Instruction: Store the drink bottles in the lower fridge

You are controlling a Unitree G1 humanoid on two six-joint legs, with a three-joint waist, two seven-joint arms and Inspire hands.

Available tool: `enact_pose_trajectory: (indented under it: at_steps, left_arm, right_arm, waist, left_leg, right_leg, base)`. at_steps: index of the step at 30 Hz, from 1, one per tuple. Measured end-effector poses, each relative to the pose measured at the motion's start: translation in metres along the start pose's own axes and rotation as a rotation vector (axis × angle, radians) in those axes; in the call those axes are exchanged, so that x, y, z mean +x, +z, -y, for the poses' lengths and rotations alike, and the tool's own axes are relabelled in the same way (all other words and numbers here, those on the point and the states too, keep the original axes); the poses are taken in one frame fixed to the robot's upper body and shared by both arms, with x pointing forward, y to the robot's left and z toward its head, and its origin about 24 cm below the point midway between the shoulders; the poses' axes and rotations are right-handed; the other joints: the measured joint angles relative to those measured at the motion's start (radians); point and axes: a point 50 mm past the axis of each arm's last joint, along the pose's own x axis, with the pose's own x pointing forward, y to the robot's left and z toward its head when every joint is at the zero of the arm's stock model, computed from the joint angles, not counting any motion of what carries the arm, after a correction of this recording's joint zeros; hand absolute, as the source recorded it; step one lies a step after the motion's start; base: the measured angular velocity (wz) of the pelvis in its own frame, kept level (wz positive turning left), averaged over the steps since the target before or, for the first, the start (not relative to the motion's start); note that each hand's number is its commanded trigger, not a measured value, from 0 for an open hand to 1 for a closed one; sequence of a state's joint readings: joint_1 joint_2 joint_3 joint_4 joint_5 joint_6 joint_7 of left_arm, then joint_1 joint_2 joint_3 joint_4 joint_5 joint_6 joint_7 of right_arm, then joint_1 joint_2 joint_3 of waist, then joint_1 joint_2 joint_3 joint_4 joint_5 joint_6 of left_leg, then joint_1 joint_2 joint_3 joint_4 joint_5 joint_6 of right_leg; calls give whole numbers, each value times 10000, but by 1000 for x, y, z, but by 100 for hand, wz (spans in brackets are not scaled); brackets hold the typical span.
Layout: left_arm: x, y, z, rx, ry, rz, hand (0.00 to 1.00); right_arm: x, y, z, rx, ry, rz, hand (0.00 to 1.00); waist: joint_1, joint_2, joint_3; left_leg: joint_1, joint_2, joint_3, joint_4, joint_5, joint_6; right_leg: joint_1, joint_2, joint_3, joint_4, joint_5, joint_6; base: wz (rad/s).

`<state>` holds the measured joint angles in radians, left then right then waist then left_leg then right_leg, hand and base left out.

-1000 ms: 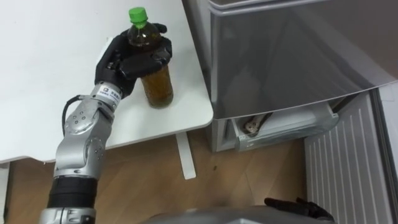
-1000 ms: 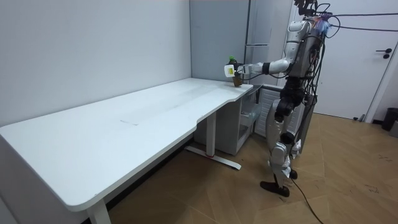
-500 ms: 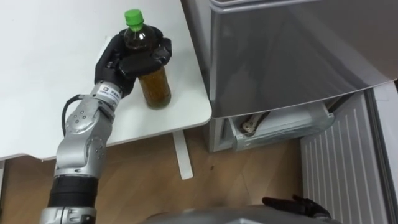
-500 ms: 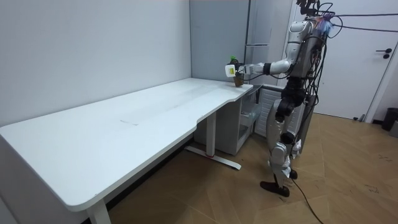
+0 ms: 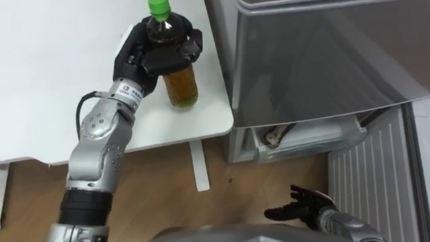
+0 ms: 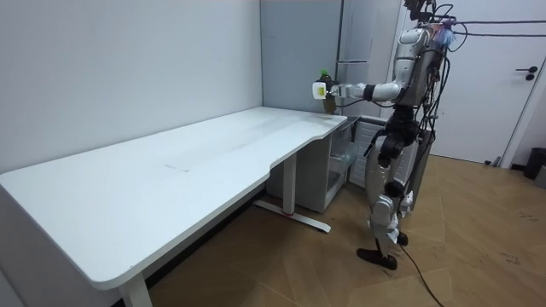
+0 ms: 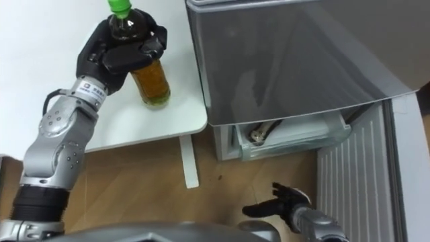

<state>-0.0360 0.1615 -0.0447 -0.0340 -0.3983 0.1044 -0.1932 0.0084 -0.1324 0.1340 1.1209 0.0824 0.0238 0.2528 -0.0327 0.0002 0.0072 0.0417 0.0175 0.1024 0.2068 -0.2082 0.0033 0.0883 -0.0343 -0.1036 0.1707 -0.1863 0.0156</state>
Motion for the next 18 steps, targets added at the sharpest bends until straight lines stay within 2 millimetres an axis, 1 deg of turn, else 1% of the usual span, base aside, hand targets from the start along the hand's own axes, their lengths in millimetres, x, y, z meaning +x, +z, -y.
enact_pose_trajectory:
  at_steps: [4, 6, 8, 9, 11, 14, 18]
  left_arm:
    - [0, 1, -1, 12, 33, 31, 100]
    - [-1, 2, -2, 67, 11, 37, 100]
    - [0, 1, 0, 35, -73, 31, 100]
    - [0, 1, 1, 32, -116, 50, 100]
    - [0, 2, 1, 34, -133, 73, 100]
    - [-6, 4, 3, 89, -165, 179, 100]
    - [-11, 1, 6, 38, -328, 86, 100]
  right_arm:
    - [0, 5, -3, -398, 405, 137, 0]
    - [0, 15, -6, -900, 703, 412, 0]
    - [0, 24, -11, -1438, 910, 695, 0]
    - [0, 33, -15, -1684, 1030, 1019, 0]
    - [-1, 42, -18, -1885, 1135, 1370, 0]
    - [-1, 49, -21, -2087, 1315, 1632, 0]
    - [-1, 51, -23, -2243, 1445, 1656, 0]
  waist:
    - [209, -26, -1]
    - [288, -42, -1]
    - [390, -51, -3]
    - [406, -53, -4]
    - [416, -65, -9]
    - [487, -112, -34]
    - [618, -114, -36]
  left_leg:
    - [-138, -19, -149, 106, 7, -4]
    - [-275, -38, -230, 231, 6, -3]
    - [-339, -50, -277, 315, 5, -1]
    - [-381, -72, -366, 349, 6, -1]
    - [-392, -104, -482, 425, 6, 3]
    - [-356, -126, -609, 483, 6, 4]
    - [-376, -156, -818, 564, 14, 17]
  right_leg:
    - [-3, -29, -197, 4, -1, 1]
    - [-34, -64, -421, 6, -1, 1]
    - [-26, -80, -519, 15, -1, 1]
    - [-16, -95, -620, 15, -1, 1]
    - [55, -110, -695, 14, -1, 2]
    - [171, -119, -787, 8, -5, 6]
    - [274, -131, -956, 10, -12, 12]
  base:
    - [13]
    - [17]
    - [14]
    - [18]
    - [17]
    - [13]
    - [14]
